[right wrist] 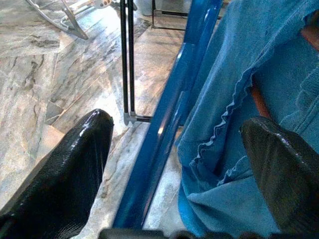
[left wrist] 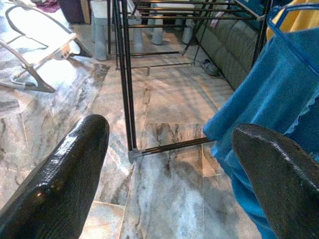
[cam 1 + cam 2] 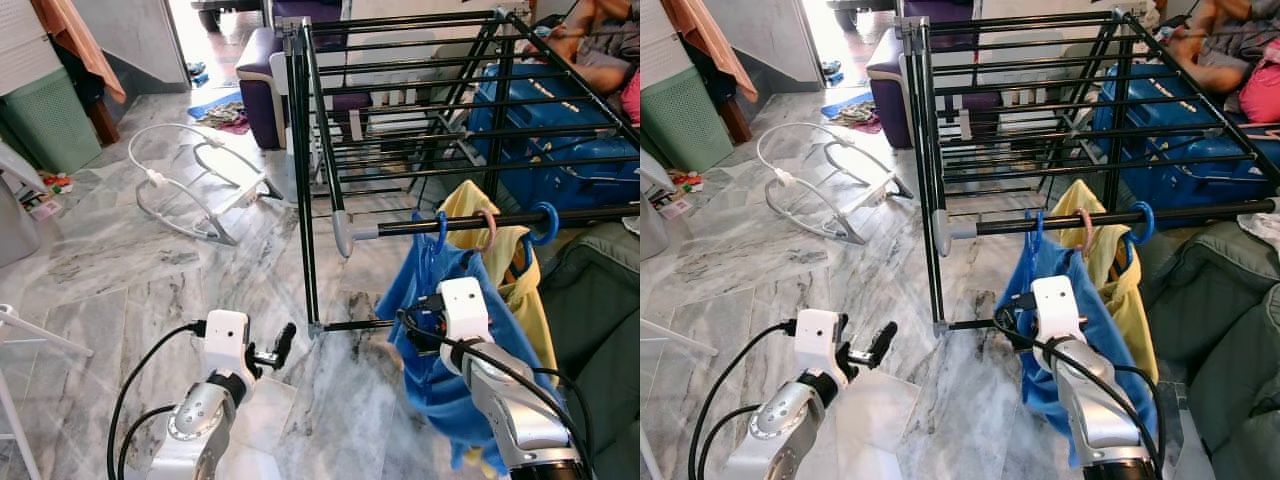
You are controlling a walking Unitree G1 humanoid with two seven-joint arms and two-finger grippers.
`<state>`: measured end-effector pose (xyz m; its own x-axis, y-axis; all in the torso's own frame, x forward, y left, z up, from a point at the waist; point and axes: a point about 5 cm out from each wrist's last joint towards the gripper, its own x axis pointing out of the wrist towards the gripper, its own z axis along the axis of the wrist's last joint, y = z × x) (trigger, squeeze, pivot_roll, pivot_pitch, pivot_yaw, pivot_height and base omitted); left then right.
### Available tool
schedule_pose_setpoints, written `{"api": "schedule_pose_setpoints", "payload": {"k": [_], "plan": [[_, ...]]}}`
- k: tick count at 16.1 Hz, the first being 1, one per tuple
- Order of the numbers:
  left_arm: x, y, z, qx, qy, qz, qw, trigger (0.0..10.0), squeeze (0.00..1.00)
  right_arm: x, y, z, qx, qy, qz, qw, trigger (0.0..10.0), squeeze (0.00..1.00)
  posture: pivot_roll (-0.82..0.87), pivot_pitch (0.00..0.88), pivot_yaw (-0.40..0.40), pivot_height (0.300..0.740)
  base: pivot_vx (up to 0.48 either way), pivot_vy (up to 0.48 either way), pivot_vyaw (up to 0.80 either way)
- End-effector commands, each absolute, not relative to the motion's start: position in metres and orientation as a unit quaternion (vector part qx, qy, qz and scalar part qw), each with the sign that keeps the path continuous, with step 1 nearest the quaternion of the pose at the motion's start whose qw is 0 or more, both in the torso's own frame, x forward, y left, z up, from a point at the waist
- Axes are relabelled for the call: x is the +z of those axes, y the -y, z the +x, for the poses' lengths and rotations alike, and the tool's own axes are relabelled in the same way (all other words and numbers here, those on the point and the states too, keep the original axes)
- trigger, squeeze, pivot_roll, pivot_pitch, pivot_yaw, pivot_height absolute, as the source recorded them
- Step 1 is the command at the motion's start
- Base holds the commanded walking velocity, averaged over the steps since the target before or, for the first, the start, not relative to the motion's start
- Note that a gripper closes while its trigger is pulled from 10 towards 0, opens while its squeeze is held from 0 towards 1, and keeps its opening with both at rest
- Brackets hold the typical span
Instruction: Hang hanger
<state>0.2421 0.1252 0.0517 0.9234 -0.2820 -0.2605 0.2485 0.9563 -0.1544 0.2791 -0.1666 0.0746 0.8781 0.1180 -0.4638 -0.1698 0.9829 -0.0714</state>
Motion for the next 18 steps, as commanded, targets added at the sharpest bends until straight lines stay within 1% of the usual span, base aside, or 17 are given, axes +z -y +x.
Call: {"api": "schedule_pose_setpoints", "payload": {"k": [1, 4, 5, 6, 7, 12, 13, 14, 15, 18], "plan": [[0.051, -0.129, 0.243, -0.128, -0.142, -0.051, 0.98, 10.0, 0.0, 0.081, 0.166, 0.282, 0.078, -0.226, -0.055, 0.97, 10.0, 1.0, -0.15, 0.0, 0.061, 0.74, 0.0, 0.0, 0.0], [0.051, -0.133, 0.241, -0.112, -0.14, -0.053, 0.982, 10.0, 0.0, 0.081, 0.165, 0.279, 0.074, -0.224, -0.053, 0.97, 10.0, 1.0, -0.14, 0.0, 0.06, 0.74, 0.0, 0.0, 0.0], [0.051, -0.135, 0.242, -0.105, -0.139, -0.053, 0.983, 10.0, 0.0, 0.085, 0.165, 0.279, 0.071, -0.204, -0.042, 0.976, 10.0, 1.0, -0.14, 0.0, 0.06, 0.74, 0.0, 0.0, 0.0], [0.05, -0.136, 0.244, -0.091, -0.142, -0.059, 0.984, 10.0, 0.0, 0.095, 0.161, 0.28, 0.093, -0.172, -0.039, 0.98, 10.0, 1.0, -0.14, 0.0, 0.056, 0.74, 0.0, 0.0, 0.0], [0.05, -0.136, 0.244, -0.087, -0.143, -0.059, 0.984, 10.0, 0.0, 0.098, 0.159, 0.279, 0.097, -0.163, -0.042, 0.981, 10.0, 1.0, -0.14, 0.0, 0.058, 0.74, 0.0, 0.0, 0.0], [0.047, -0.132, 0.24, -0.089, -0.147, -0.052, 0.984, 10.0, 0.0, 0.096, 0.166, 0.269, 0.09, -0.163, -0.05, 0.981, 10.0, 1.0, -0.15, 0.0, 0.063, 0.74, 0.0, 0.0, 0.0], [0.047, -0.133, 0.241, -0.087, -0.147, -0.052, 0.984, 10.0, 0.0, 0.097, 0.165, 0.268, 0.09, -0.162, -0.051, 0.981, 10.0, 0.67, -0.15, 0.0, 0.063, 0.74, 0.0, 0.0, 0.0], [0.047, -0.133, 0.242, -0.087, -0.147, -0.051, 0.984, 10.0, 0.0, 0.098, 0.164, 0.267, 0.091, -0.161, -0.052, 0.981, 10.0, 0.46, -0.15, 0.0, 0.062, 0.74, 0.0, 0.0, 0.0], [0.047, -0.132, 0.243, -0.087, -0.146, -0.049, 0.984, 10.0, 0.0, 0.099, 0.163, 0.267, 0.093, -0.156, -0.055, 0.982, 10.0, 0.01, -0.15, 0.0, 0.061, 0.74, 0.0, 0.0, 0.0], [0.046, -0.131, 0.242, -0.088, -0.147, -0.047, 0.984, 10.0, 0.0, 0.099, 0.162, 0.266, 0.096, -0.155, -0.058, 0.982, 10.0, 0.0, -0.15, 0.0, 0.059, 0.74, 0.0, 0.0, 0.0]]}}
